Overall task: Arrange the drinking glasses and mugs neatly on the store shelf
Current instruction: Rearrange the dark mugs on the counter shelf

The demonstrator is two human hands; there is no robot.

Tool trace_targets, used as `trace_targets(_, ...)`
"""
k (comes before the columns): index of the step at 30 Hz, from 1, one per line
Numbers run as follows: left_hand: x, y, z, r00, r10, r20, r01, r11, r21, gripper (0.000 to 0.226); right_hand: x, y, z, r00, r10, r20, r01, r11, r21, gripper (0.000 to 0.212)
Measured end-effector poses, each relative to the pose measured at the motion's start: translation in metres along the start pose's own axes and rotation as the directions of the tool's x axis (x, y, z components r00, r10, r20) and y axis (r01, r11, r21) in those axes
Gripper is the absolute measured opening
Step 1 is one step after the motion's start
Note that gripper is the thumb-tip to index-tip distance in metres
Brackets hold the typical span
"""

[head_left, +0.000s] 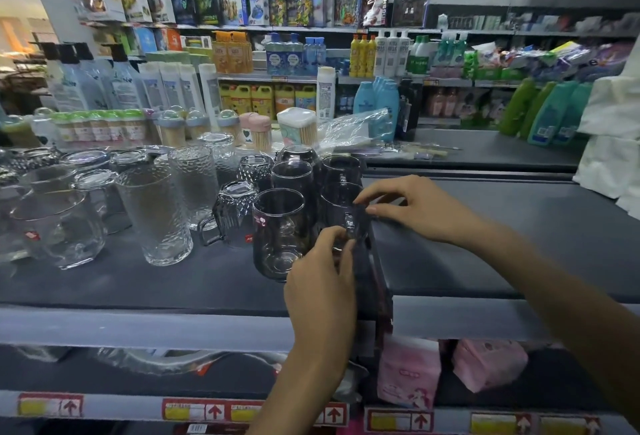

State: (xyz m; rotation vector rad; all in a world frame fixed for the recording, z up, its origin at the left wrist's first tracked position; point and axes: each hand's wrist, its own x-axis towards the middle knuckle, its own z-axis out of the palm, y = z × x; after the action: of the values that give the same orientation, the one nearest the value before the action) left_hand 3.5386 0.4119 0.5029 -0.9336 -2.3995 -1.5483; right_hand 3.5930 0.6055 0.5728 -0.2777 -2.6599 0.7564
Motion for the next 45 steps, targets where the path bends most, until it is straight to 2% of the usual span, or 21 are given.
trace_targets(4, 0.002, -0.001, -0.001, 0.999, 0.003, 0.043, -0.002, 0.999, -0.032, 0.007, -0.001, 0.002, 0.001, 0.999, 0.034, 0.004, -0.034, 0.999, -0.032, 0.028)
trace_targets(9, 0.004, -0.002, -0.001, 0.994, 0.007, 0.11, -0.009, 1.0, 0.017, 0.011, 0.015, -0.002, -0.005, 0.98, 0.118, -0.162, -0.121, 0.993, -0.012, 0.027)
trace_targets(11, 0.004, -0.002, -0.001, 0.994, 0.022, 0.111, -0.025, 0.999, 0.025, 0.012, 0.026, -0.005, -0.006, 0.974, 0.136, -0.183, -0.142, 0.99, -0.023, 0.023)
trace_targets(16, 0.004, -0.001, 0.004, 0.997, 0.074, 0.034, -0.076, 0.995, 0.062, 0.005, 0.055, 0.0, -0.009, 0.976, 0.122, -0.182, -0.143, 0.984, -0.103, 0.024)
trace_targets(22, 0.005, 0.005, 0.004, 1.0, 0.021, 0.017, -0.023, 0.995, 0.093, 0.017, 0.072, 0.021, -0.004, 0.994, 0.061, -0.093, -0.089, 0.937, -0.338, 0.029)
trace_targets(25, 0.003, 0.008, 0.006, 1.0, 0.024, -0.007, -0.023, 0.992, 0.122, 0.022, 0.074, 0.021, -0.003, 0.994, 0.018, -0.104, -0.053, 0.939, -0.341, 0.026)
trace_targets(29, 0.004, 0.011, 0.009, 0.996, 0.065, -0.069, -0.054, 0.988, 0.147, 0.01, 0.075, 0.021, 0.006, 0.994, 0.001, -0.106, -0.043, 0.922, -0.385, 0.024)
trace_targets(34, 0.003, 0.017, 0.008, 1.0, 0.008, -0.013, -0.005, 0.979, 0.205, 0.01, 0.072, 0.022, 0.016, 0.982, -0.019, -0.189, -0.061, 0.91, -0.41, 0.027)
trace_targets(45, 0.002, 0.015, 0.007, 1.0, -0.009, -0.006, 0.009, 0.984, 0.176, 0.01, 0.07, 0.023, 0.018, 0.98, 0.016, -0.197, -0.088, 0.929, -0.359, 0.029)
